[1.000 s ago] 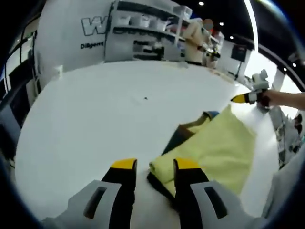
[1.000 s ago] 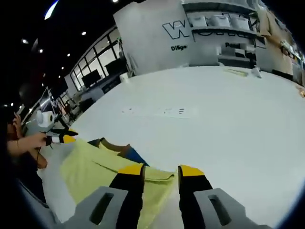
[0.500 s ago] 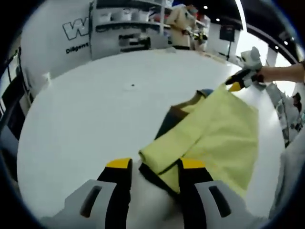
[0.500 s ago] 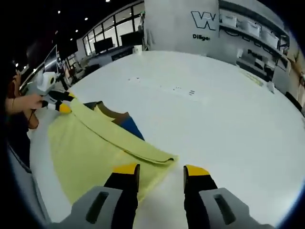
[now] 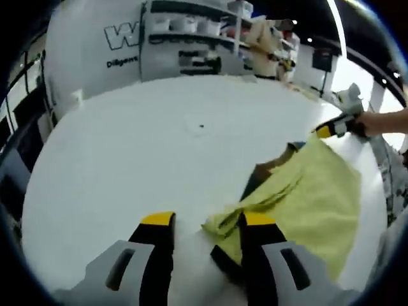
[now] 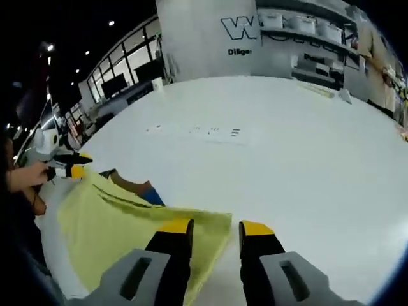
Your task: Fold the garment on the visible template until the final outline fits inside the template.
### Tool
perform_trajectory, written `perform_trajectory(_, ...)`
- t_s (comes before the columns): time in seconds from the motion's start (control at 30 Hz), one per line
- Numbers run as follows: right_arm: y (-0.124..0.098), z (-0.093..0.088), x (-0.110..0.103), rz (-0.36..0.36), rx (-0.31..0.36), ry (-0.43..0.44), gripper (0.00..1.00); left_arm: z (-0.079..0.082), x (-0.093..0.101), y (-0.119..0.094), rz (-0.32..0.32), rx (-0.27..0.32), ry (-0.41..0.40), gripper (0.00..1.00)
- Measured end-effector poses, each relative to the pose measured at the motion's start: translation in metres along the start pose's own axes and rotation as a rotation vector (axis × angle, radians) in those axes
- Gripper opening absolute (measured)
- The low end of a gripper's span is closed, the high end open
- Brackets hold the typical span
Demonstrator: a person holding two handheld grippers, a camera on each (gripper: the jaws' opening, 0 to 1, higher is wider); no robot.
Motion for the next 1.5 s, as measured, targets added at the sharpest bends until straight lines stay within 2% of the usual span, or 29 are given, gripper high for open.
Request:
perform_trajectory(0.07, -0.002, 0.000, 0.001, -0.005, 0.004, 0.004, 0.26, 0.001, -0.001, 0.001, -0.001, 0.006, -0.006, 0.37)
perform_trajectory(0.17, -0.017, 0.005, -0.003, -0.014, 0.019, 0.011, 0.25, 0.004, 0.001, -0.002, -0.018, 0.017, -0.008, 0.37)
perform_trajectory(0.23, -0.017, 0.003, -0.002, -0.019, 0.019, -0.001, 0.25, 0.001, 0.002, -0.007, -0.019, 0.012, 0.007, 0.37)
perform_trajectory(0.33, -0.033, 0.000, -0.007, 0.004, 0.026, -0.016, 0.25, -0.006, 0.008, -0.018, -0.030, 0.009, 0.033, 0.38)
perform_trajectory(0.57, -0.054, -0.010, -0.024, 0.047, 0.030, -0.091, 0.26, -0.032, 0.030, -0.044, -0.054, -0.004, 0.084, 0.40)
perform_trajectory(0.77, -0.078, -0.029, -0.045, 0.080, 0.043, -0.127, 0.28, -0.059, 0.045, -0.072, -0.078, -0.040, 0.119, 0.38)
perform_trajectory(0.9, -0.088, -0.043, -0.057, 0.120, 0.019, -0.185, 0.28, -0.076, 0.052, -0.086, -0.085, -0.048, 0.086, 0.34)
perform_trajectory(1.03, -0.096, -0.055, -0.060, 0.145, -0.002, -0.182, 0.29, -0.097, 0.054, -0.095, -0.076, -0.058, 0.020, 0.33)
perform_trajectory(1.2, -0.105, -0.072, -0.066, 0.159, -0.026, -0.176, 0.29, -0.119, 0.054, -0.103, -0.069, -0.087, -0.006, 0.32)
perform_trajectory(1.3, -0.108, -0.082, -0.071, 0.166, -0.031, -0.173, 0.29, -0.125, 0.058, -0.109, -0.076, -0.092, -0.030, 0.28)
perform_trajectory(1.4, -0.113, -0.090, -0.077, 0.170, -0.040, -0.172, 0.29, -0.129, 0.058, -0.110, -0.073, -0.107, -0.054, 0.20)
perform_trajectory(1.5, -0.114, -0.095, -0.076, 0.159, -0.045, -0.148, 0.31, -0.131, 0.059, -0.111, -0.083, -0.093, -0.084, 0.14)
Point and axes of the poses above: the point that each gripper's makers call its tool centre point, and the gripper's own axes: y roughly forward along the fingers, x roughly to its right, z roughly out of its top, the point moved 8 cm from there along -y, roughly backward along the fingers, and after that the axes turned 12 degrees about -y, right-handed, at the moved point
